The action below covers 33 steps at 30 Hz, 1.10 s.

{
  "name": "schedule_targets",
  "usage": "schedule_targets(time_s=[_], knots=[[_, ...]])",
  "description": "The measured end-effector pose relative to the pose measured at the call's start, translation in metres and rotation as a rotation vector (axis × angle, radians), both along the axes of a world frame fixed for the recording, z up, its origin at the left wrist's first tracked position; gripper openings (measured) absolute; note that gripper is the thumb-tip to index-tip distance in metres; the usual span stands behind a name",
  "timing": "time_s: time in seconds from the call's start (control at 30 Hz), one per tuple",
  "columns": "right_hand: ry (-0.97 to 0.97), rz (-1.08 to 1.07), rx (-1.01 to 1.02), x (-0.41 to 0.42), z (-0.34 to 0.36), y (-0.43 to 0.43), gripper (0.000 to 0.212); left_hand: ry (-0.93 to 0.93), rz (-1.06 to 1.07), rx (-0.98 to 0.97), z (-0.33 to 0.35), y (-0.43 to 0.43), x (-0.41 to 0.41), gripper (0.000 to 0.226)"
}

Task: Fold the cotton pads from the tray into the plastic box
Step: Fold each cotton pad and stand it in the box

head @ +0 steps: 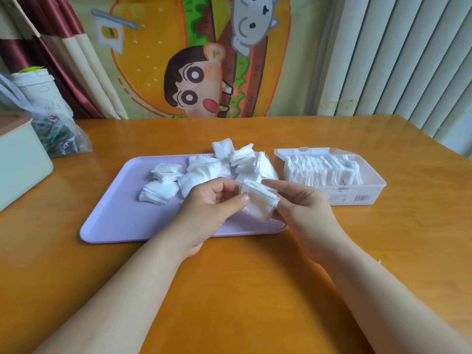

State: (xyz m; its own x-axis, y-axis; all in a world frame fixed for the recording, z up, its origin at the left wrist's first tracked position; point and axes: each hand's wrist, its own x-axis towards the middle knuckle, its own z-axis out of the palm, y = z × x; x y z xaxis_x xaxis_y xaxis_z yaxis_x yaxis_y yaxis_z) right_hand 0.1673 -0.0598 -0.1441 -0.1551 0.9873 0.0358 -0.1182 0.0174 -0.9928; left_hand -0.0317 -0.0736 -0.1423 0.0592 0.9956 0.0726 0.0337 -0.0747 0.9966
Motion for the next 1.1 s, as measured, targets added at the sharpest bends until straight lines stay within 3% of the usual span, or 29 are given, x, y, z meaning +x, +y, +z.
schedule_targets(time_s=[0.27,0.43,0.63,0.8,0.93,1.1], knots=[[0.047,0.048,-0.029,0.002,0.002,-0.001,0.028,0.004,0.073,-0.004,-0.002,0.001,0.004,0.006],[0.057,0.097,-0.04,0.004,0.0,0.0,0.046,0.031,0.122,-0.011,-0.002,0.0,0.004,0.007],[0.04,0.042,-0.007,0.001,-0.002,-0.002,0.032,0.009,0.161,-0.023,-0.002,0.0,0.006,0.011],[0.05,0.058,-0.007,0.001,-0.001,-0.003,0.033,0.01,0.144,0.003,-0.001,-0.001,0.007,0.01],[-0.031,0.054,0.051,-0.002,-0.001,-0.006,0.036,0.047,0.143,0.028,-0.001,-0.002,0.006,0.024],[-0.282,-0.003,0.181,-0.004,0.001,-0.01,0.045,0.103,-0.004,0.044,-0.002,-0.004,0.008,0.036]])
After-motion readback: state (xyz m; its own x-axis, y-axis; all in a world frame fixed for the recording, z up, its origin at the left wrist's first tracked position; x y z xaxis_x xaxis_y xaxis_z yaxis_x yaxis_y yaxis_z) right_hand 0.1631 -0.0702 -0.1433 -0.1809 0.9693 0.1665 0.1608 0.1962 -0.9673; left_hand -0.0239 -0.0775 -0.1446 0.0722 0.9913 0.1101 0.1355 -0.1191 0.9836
